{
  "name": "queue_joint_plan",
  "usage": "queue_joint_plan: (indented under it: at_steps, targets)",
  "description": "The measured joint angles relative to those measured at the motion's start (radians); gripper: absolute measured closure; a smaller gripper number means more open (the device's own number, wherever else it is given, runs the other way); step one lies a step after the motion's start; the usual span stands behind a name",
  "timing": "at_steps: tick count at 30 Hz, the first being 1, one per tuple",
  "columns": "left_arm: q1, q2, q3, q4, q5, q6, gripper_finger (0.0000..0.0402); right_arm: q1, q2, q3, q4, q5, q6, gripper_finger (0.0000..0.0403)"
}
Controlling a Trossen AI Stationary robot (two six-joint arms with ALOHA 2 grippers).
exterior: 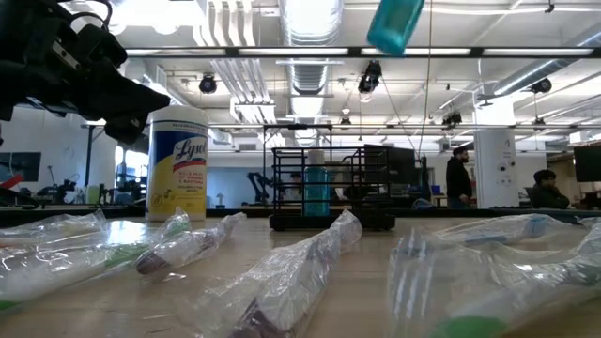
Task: Pick & Place toothbrushing station
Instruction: Put the mouthwash into the black mesh organizer
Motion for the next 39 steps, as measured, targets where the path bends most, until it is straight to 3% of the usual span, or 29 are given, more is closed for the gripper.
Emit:
queue_joint_plan:
  at_steps: [4, 11, 18, 26, 32, 39]
  targets:
    - [0.0, 0.0, 0.0, 0.0, 0.0, 0.0, 0.0392, -0.006, -0.179, -0.109, 0.039, 0.016, 0.046, 0.0314]
    - [0.0, 0.0, 0.0, 0.0, -0.005, 0.002, 0.0392, -0.007, -0.555, -0.382, 0.257, 0.084, 0.106, 0.0313]
    - [0.0, 0.0, 0.0, 0.0, -0.005, 0.004, 0.0392, -0.007, -0.852, -0.602, 0.292, 0.186, 0.2, 0.0313]
    - [0.0, 0.0, 0.0, 0.0, -0.007, 0.008, 0.0392, -0.006, -1.001, -0.82, 0.475, 0.183, 0.199, 0.0313]
    - [0.0, 0.0, 0.0, 0.0, -0.008, 0.014, 0.0392, -0.006, -1.032, -0.965, 0.633, 0.18, 0.205, 0.0313]
    - [0.0, 0.002, 0.0, 0.0, -0.008, 0.021, 0.0392, -0.006, -1.04, -1.043, 0.692, 0.178, 0.27, 0.0313]
